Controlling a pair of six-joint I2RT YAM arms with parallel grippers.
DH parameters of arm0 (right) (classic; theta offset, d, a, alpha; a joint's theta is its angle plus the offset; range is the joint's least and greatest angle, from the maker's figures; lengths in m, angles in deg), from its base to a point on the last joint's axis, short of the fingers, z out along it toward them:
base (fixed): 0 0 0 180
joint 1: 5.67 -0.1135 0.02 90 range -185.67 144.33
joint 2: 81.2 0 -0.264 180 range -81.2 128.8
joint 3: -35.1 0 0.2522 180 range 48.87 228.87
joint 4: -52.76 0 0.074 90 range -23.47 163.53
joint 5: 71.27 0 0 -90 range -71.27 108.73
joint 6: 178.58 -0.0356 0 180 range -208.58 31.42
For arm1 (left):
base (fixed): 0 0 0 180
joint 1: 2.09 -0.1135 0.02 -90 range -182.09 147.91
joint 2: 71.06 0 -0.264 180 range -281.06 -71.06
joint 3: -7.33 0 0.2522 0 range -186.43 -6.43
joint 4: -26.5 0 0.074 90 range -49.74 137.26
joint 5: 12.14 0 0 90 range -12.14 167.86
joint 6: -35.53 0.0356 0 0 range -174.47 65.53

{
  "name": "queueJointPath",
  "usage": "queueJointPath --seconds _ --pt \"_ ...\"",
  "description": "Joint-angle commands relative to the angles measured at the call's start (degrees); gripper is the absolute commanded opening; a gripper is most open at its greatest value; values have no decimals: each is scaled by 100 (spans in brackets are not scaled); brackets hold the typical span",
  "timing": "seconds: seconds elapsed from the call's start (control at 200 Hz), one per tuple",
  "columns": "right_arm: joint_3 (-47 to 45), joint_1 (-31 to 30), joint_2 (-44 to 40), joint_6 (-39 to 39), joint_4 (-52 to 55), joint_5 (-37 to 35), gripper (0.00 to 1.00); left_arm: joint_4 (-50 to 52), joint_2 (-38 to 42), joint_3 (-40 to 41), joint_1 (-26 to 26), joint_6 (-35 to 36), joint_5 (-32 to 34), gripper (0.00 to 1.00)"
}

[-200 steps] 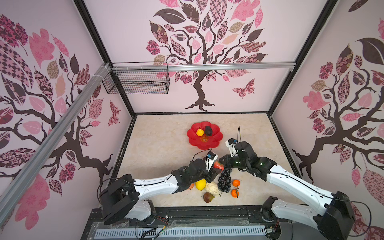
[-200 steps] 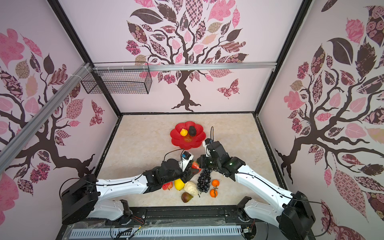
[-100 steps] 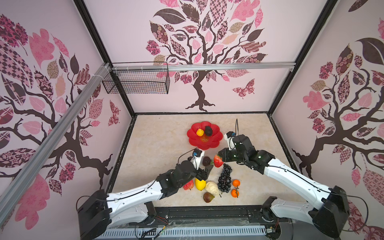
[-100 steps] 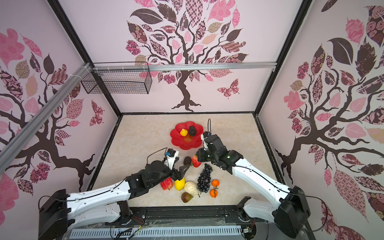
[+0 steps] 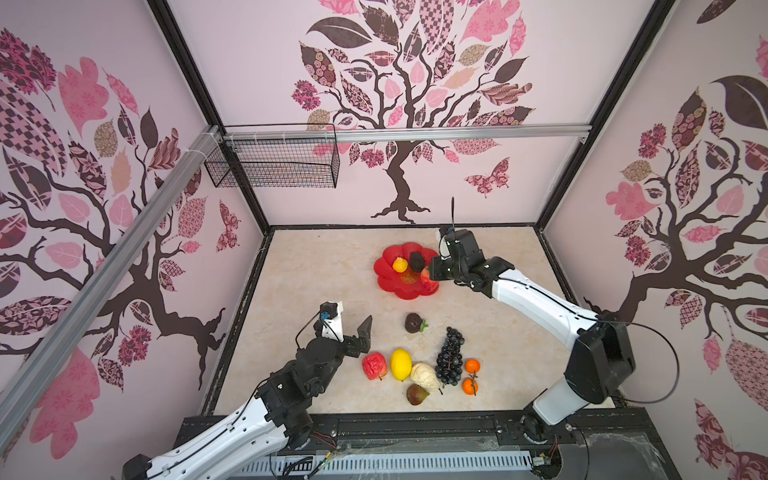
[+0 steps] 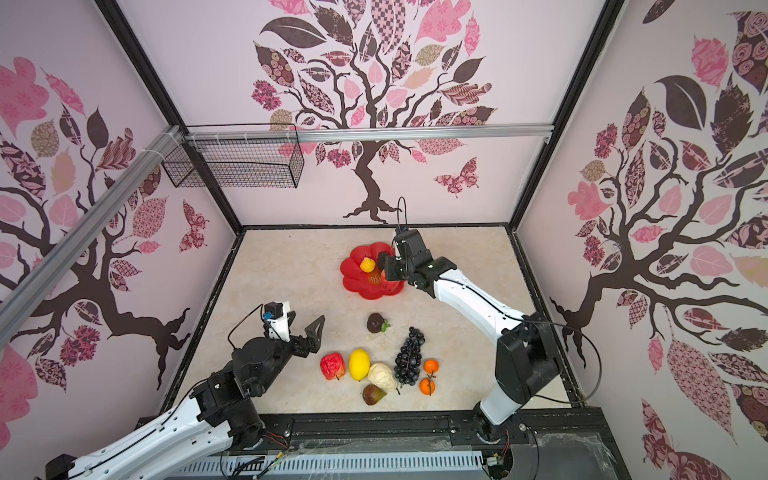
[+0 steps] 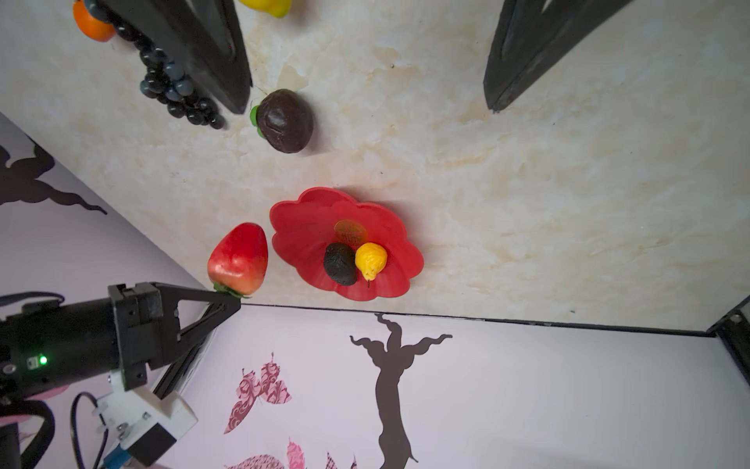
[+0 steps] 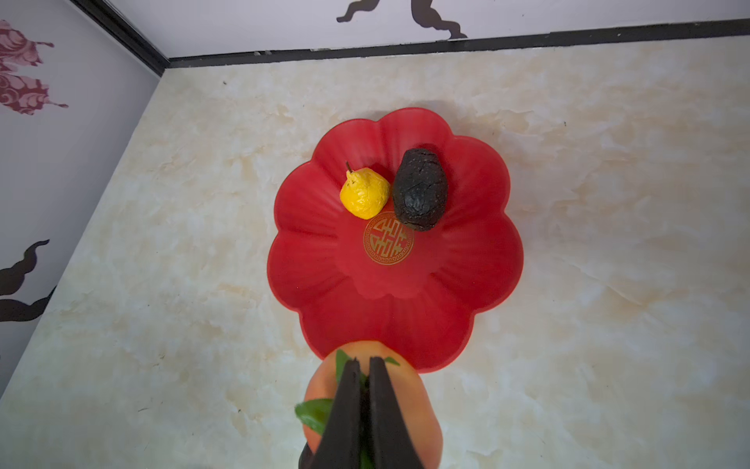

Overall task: Arrange fruit in a fruit bowl
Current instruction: Place the fruit in the fruit bowl.

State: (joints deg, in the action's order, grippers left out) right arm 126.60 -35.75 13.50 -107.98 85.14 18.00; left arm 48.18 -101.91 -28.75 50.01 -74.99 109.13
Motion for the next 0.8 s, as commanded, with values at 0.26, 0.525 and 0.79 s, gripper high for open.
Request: queueJointPath --seconds 0.26,0.525,0.79 --pt "1401 347 1750 46 -58 -199 0 95 -127 53 -22 109 -86 92" --pt "1744 489 2418 -19 -185 -304 0 113 -86 62 -23 106 -33 92" --pt "1713 623 2742 -138 -352 -411 0 77 -201 45 -23 118 -52 92"
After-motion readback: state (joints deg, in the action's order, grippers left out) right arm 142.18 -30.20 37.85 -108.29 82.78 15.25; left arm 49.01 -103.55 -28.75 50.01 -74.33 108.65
